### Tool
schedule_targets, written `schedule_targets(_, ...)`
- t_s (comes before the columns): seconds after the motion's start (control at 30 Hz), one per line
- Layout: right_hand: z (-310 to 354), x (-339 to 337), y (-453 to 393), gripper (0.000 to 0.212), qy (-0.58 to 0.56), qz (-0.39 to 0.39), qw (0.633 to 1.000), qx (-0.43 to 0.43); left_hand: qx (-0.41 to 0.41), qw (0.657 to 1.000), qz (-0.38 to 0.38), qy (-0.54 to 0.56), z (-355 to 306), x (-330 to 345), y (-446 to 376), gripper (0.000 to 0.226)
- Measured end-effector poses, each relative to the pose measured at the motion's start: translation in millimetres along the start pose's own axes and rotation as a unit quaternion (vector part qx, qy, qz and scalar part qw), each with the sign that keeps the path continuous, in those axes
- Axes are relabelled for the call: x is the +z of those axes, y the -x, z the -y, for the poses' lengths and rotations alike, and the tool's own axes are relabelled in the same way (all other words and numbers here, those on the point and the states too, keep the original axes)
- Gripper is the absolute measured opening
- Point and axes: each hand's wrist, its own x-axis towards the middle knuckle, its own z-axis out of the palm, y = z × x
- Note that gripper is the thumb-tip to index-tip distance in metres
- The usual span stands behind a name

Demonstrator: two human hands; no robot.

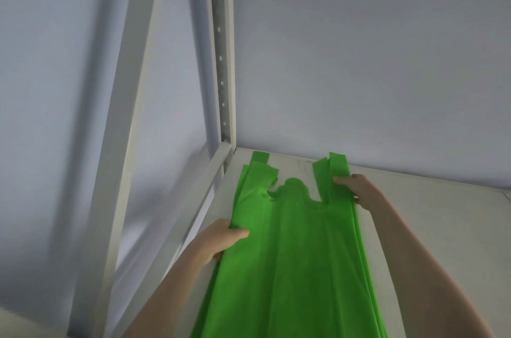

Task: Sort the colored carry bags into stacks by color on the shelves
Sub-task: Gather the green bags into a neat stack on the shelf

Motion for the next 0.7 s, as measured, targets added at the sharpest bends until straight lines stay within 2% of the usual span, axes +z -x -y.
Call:
schedule_targets(0.07,2.5,4.9,1.2,0.053,0.009,-0.016,1.000,-0.016,0.013,1.000,-0.004,0.009,0.6,1.4,-2.5,0.022)
schedule_targets(0.13,4.2,8.7,3.0,0.050,-0.034,-0.039,0.998,-0.044,0.021,1.000,-0.017,0.013,3.7,3.2,-5.1,0.019)
schedule_targets(0.27,-1.1,6.8,5.8,0.060,-0.203,-0.035,0.974,-0.097,0.021,0.999,-0.028,0.023,8.7,4.8,-6.8,0.007)
schedule_targets(0.33,-3.0,4.1,8.5,0.065,-0.219,-0.046,0.969,-0.106,0.023,0.999,-0.028,0.031,10.4,4.6,-7.6,0.007)
schedule_targets(0.4,-4.7,2.6,7.2,0.065,-0.124,-0.096,0.984,-0.086,0.023,0.999,-0.025,0.040,12.3,5.0,-9.0,0.007)
schedule_targets(0.47,-6.5,0.9,6.2,0.064,0.054,-0.160,0.985,-0.039,0.020,0.999,-0.028,0.042,11.7,6.6,-8.7,0.006)
schedule_targets(0.5,-7.0,0.0,7.5,0.061,0.122,-0.159,0.980,-0.018,0.020,0.998,-0.033,0.041,11.4,7.3,-8.5,0.006)
schedule_targets(0.6,-8.2,2.9,15.9,0.052,0.224,-0.059,0.973,0.010,0.027,0.997,-0.055,0.044,10.2,9.8,-9.1,0.012)
schedule_targets(0.63,-8.4,4.5,17.6,0.056,0.244,-0.036,0.969,0.016,0.033,0.996,-0.066,0.043,9.0,11.4,-8.4,0.010)
schedule_targets(0.7,-9.8,8.3,19.7,0.072,0.264,-0.010,0.964,0.012,0.045,0.994,-0.094,0.035,6.3,14.5,-9.9,0.027)
